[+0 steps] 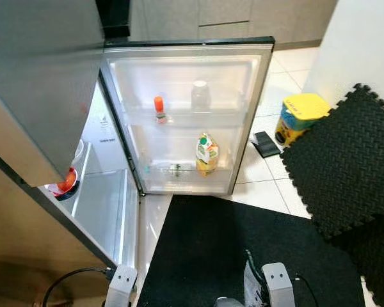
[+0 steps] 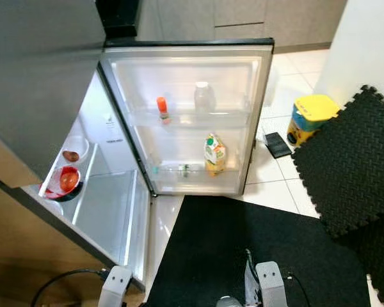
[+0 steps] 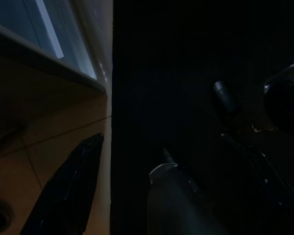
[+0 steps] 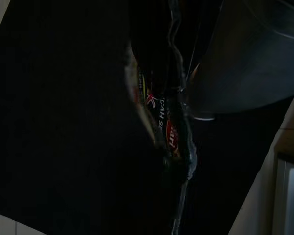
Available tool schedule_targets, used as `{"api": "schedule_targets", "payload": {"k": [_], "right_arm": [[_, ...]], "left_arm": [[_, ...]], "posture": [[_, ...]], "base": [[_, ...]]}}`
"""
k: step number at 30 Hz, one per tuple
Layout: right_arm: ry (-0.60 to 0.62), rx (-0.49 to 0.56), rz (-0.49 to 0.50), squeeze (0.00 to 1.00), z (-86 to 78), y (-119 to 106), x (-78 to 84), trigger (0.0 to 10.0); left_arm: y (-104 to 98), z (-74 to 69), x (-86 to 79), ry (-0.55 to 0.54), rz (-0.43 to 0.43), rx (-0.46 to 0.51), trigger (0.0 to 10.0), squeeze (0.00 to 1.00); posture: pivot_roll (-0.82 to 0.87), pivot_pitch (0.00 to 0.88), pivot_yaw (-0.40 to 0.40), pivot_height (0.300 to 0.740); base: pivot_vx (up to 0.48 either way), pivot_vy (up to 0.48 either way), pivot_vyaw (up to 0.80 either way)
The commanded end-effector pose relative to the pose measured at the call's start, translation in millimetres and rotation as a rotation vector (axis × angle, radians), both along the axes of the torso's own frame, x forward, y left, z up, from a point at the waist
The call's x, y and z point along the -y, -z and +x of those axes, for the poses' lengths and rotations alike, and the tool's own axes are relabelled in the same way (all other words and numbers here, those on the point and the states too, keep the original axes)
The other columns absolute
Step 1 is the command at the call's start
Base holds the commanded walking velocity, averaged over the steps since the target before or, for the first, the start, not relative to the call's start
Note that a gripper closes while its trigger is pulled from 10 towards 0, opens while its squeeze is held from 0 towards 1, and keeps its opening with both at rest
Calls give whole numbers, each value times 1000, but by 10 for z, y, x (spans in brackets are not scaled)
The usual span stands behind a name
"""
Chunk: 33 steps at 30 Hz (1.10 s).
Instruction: Restocking fridge
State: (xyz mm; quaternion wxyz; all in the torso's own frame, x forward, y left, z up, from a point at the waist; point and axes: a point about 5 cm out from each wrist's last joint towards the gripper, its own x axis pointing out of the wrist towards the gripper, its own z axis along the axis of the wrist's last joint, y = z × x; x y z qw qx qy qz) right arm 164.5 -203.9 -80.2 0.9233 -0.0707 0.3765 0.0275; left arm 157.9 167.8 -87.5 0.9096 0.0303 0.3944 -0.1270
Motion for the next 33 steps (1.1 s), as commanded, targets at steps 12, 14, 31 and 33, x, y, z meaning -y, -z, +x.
{"api": "schedule_targets", "payload": {"k": [12, 14, 31, 33], "right_arm": [[-15, 13, -14, 0, 2, -12, 22, 10000], [-18, 16, -18, 0, 18, -21, 31, 10000], [-29, 29, -26, 0, 71, -40, 11, 10000], [-30, 27, -25, 0, 69, -38, 6, 10000]], "left_arm": [[25, -50, 13, -17, -16, -21, 10000, 0], [22, -42, 17, -24, -18, -18, 10000, 0], [12, -14, 11, -16, 19, -2, 10000, 0], [12, -13, 11, -13, 20, -3, 10000, 0]], "posture": [[-184, 121, 73, 740], [-186, 121, 70, 740], [-183, 122, 69, 740], [-184, 122, 71, 740]], "base": [[0, -480, 0], [0, -480, 0], [0, -109, 0], [0, 0, 0]]}}
